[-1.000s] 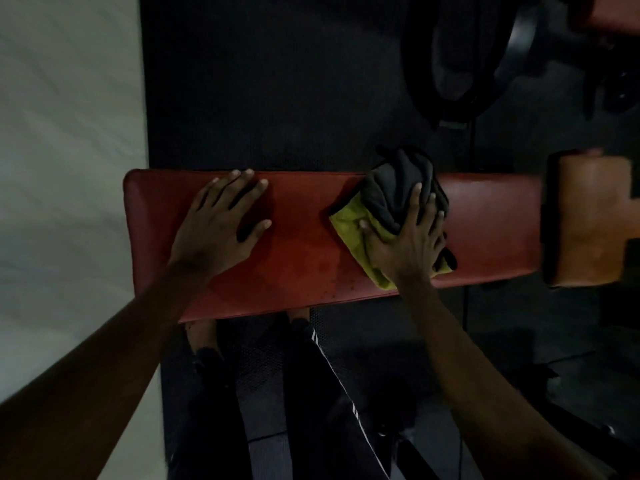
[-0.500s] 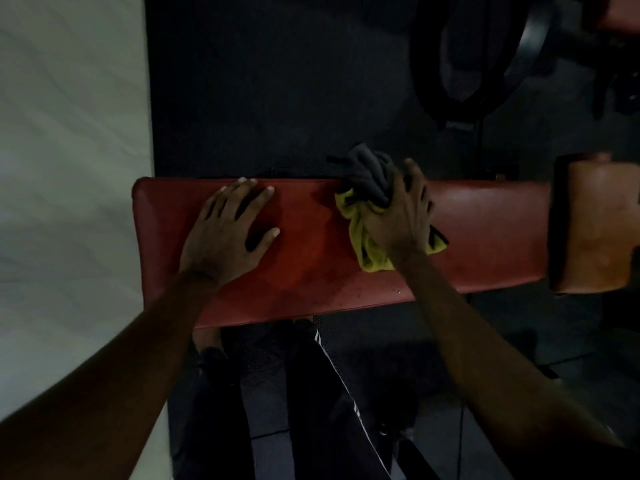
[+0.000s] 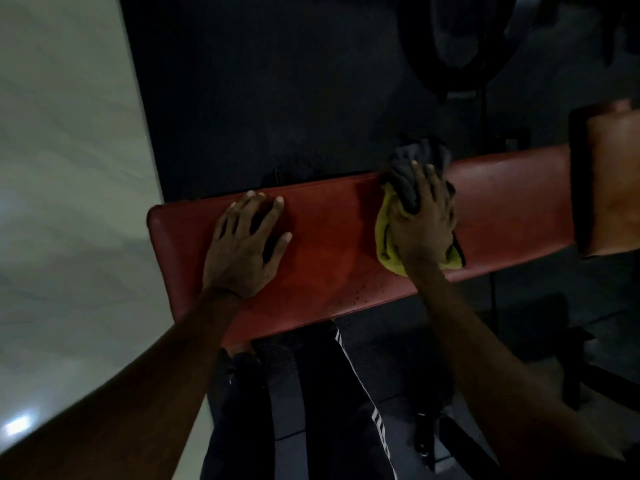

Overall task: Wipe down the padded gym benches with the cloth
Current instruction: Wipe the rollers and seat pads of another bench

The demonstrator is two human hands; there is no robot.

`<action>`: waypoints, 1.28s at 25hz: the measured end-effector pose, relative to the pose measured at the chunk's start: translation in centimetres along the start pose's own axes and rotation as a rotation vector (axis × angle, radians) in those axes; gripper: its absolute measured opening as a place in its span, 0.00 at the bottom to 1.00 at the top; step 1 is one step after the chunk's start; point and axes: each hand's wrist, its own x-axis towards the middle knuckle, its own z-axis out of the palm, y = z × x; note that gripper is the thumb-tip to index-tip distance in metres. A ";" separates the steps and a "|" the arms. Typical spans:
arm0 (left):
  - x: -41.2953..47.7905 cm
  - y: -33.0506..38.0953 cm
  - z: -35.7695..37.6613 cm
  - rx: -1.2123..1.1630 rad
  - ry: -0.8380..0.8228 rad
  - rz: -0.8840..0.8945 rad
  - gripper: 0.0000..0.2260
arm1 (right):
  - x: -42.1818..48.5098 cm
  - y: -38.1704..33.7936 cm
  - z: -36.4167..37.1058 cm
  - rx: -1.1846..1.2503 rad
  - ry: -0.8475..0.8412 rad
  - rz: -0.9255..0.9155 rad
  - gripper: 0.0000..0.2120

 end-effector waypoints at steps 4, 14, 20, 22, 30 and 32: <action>0.1 0.0 0.2 0.015 -0.018 -0.006 0.27 | -6.7 -0.3 0.3 0.060 0.053 0.227 0.32; 0.2 0.3 0.6 0.054 -0.002 -0.024 0.28 | -4.9 6.6 -0.9 0.109 0.083 0.288 0.34; 0.1 0.4 0.7 0.052 0.015 -0.030 0.28 | -12.0 0.1 1.6 0.225 0.135 0.453 0.36; 0.1 0.4 0.7 0.051 -0.001 -0.042 0.28 | -14.1 0.3 2.0 0.282 0.090 0.368 0.35; 0.3 0.4 0.4 0.098 -0.031 0.034 0.25 | -9.2 2.6 1.5 0.464 0.440 0.845 0.33; 0.4 0.3 0.2 0.095 -0.039 0.051 0.25 | -11.0 0.5 1.8 0.517 0.417 0.886 0.34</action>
